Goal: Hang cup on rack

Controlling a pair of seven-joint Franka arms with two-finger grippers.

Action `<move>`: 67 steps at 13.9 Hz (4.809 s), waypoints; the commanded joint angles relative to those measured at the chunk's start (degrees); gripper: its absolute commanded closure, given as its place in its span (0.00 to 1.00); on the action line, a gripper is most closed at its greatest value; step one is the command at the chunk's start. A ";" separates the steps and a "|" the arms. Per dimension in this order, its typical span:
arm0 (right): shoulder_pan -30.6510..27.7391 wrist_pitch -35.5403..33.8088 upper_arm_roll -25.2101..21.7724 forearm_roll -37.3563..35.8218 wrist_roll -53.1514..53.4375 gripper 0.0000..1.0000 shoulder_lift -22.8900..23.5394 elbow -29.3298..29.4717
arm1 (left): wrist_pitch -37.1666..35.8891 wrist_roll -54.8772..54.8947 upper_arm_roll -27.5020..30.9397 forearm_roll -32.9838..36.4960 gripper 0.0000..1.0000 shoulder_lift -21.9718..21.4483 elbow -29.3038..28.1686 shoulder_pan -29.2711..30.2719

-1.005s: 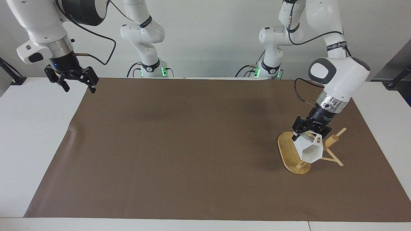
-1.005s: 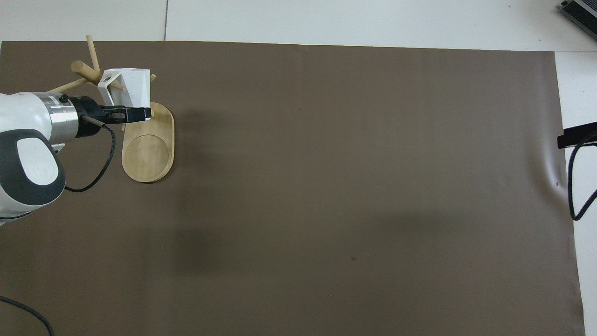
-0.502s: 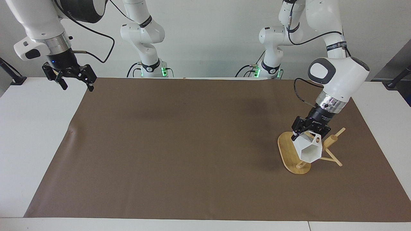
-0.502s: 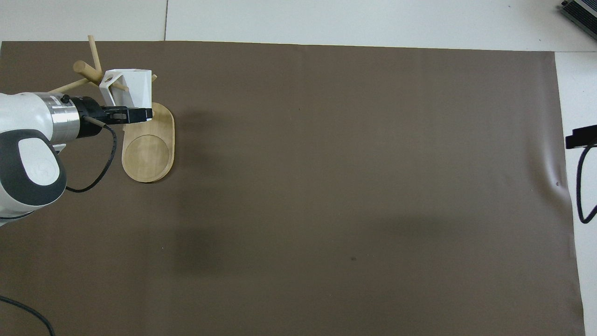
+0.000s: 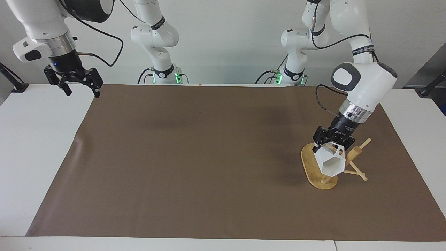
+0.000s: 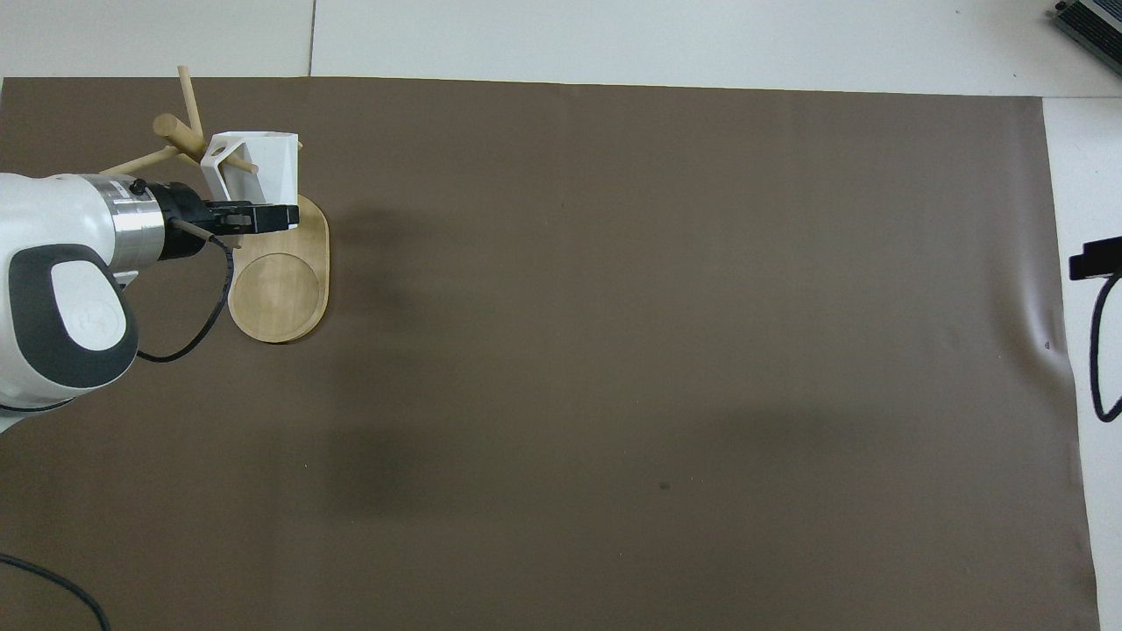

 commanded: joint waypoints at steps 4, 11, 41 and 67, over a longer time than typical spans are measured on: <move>-0.97 -0.49 1.59 0.19 3.45 0.00 -0.64 -0.60 | -0.50 -12.29 0.11 2.06 0.21 -1.27 -1.37 -1.39; -0.61 -0.32 2.12 0.18 4.52 0.00 -0.29 -0.60 | -4.71 -11.85 0.11 3.64 0.07 -1.53 -0.50 -0.51; 0.00 -3.48 2.38 0.27 3.99 0.00 -0.73 -1.39 | -37.05 108.42 0.46 18.84 0.00 -12.26 7.93 7.31; 0.00 -3.48 2.38 0.27 3.99 0.00 -0.73 -1.39 | -54.03 163.23 6.44 27.11 0.00 -11.99 21.75 -0.86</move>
